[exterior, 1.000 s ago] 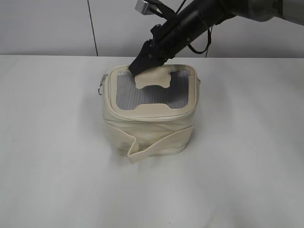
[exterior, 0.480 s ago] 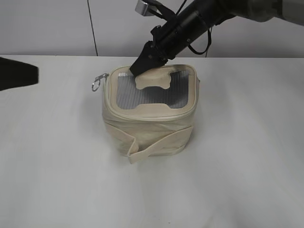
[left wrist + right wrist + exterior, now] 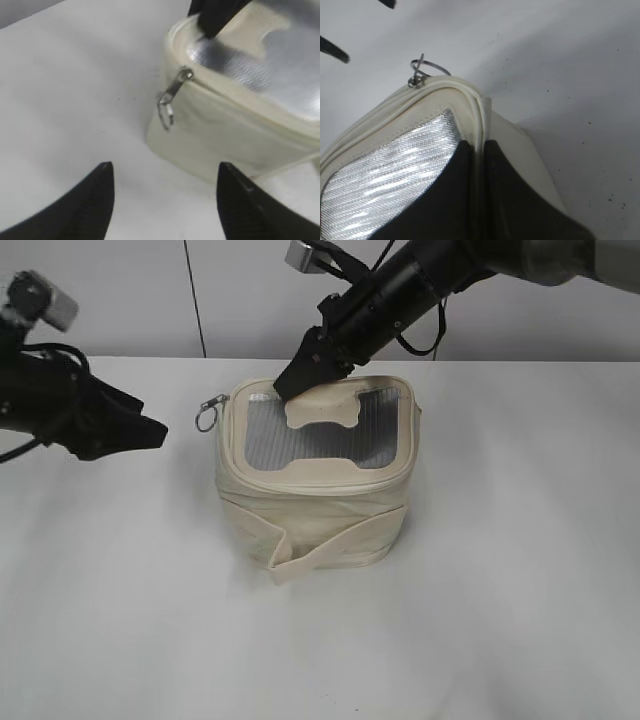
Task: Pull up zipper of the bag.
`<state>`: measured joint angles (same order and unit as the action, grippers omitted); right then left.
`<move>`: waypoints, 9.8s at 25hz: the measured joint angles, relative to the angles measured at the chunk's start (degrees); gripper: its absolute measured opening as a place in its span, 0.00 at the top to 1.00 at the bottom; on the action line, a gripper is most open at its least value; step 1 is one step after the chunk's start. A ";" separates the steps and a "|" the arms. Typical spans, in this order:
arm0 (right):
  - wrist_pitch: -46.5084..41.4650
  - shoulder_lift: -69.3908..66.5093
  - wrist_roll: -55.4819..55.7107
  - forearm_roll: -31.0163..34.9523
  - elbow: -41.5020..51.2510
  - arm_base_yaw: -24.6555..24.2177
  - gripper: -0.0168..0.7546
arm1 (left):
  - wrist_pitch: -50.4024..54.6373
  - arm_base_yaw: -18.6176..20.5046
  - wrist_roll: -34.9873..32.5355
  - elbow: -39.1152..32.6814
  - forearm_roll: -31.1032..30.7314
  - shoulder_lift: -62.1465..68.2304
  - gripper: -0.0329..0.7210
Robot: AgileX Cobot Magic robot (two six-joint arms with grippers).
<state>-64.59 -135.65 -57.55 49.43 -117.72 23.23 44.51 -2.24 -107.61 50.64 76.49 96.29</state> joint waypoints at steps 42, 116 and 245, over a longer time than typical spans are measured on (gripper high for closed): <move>0.11 0.00 3.35 -0.11 0.00 0.00 0.91 | -13.48 -10.58 3.70 3.54 -4.51 3.99 0.94; 0.39 -0.19 9.16 1.52 -0.05 0.31 0.92 | -28.40 -19.65 1.37 -4.48 -7.03 -4.05 0.95; 32.03 38.05 -39.79 53.07 78.16 -16.16 0.46 | 22.17 -26.31 41.39 66.96 -34.82 33.52 0.39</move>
<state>-32.56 -97.60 -97.34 102.50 -39.56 7.07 66.68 -28.55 -66.22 117.60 41.67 129.82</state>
